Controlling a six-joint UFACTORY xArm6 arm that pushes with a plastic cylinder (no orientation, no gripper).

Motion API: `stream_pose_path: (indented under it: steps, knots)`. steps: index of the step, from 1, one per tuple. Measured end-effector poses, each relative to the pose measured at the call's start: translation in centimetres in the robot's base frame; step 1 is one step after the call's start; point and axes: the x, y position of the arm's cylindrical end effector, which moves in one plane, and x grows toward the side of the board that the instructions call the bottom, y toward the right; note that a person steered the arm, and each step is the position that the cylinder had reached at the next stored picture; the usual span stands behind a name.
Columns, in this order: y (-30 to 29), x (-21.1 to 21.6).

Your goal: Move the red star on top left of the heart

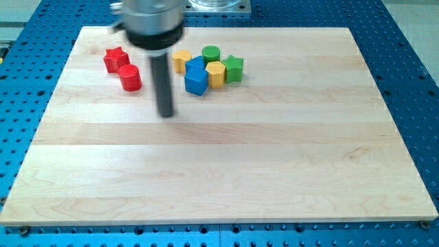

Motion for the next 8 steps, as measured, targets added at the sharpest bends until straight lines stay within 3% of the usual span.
stream_pose_path:
  steps: [1, 2, 4, 6, 7, 8]
  knots:
    - [-7.0, -3.4]
    - [-6.1, -7.4]
    - [3.1, -7.6]
    - [-7.7, -9.7]
    - [-10.5, -11.0]
    - [-7.8, -15.5]
